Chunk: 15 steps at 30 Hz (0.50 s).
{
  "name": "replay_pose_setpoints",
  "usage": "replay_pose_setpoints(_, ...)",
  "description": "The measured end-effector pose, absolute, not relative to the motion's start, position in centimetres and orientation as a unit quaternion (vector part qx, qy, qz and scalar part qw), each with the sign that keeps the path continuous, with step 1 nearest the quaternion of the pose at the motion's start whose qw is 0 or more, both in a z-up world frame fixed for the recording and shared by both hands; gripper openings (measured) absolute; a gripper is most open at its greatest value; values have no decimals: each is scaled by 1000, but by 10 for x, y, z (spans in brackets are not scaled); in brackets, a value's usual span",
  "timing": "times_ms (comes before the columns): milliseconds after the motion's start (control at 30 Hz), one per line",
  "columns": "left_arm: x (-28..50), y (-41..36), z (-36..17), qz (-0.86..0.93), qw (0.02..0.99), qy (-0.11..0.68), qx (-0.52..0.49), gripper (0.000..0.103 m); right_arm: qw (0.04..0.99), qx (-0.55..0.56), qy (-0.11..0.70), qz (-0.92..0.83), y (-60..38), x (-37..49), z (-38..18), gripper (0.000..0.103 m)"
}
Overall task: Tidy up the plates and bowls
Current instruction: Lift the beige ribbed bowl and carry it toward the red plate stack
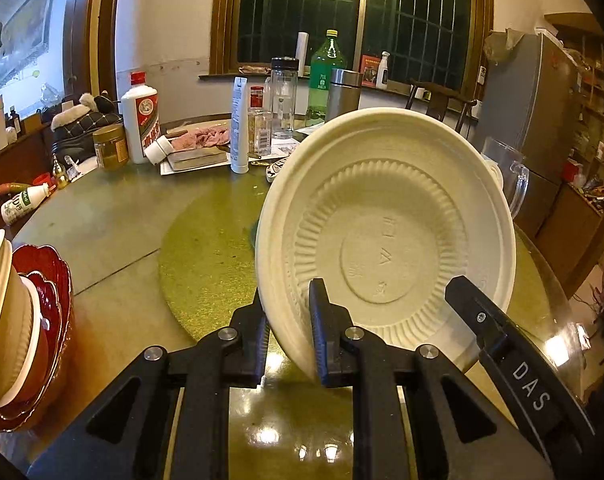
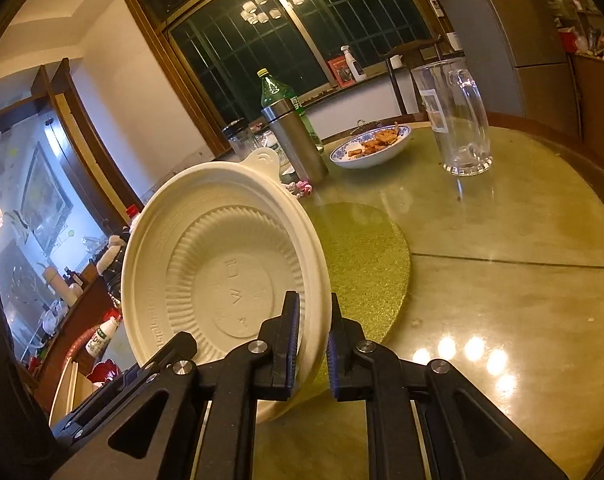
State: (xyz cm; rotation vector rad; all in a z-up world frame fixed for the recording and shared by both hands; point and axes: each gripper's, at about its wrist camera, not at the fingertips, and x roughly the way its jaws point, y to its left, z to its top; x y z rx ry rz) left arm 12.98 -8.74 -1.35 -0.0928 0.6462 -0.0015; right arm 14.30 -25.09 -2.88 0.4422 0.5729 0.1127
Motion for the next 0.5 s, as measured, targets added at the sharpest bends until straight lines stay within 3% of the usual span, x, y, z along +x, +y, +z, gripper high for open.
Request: replay_pose_setpoints(500, 120, -88, -11, 19, 953, 300, -36, 17, 933, 214, 278, 73, -252, 145, -29, 11)
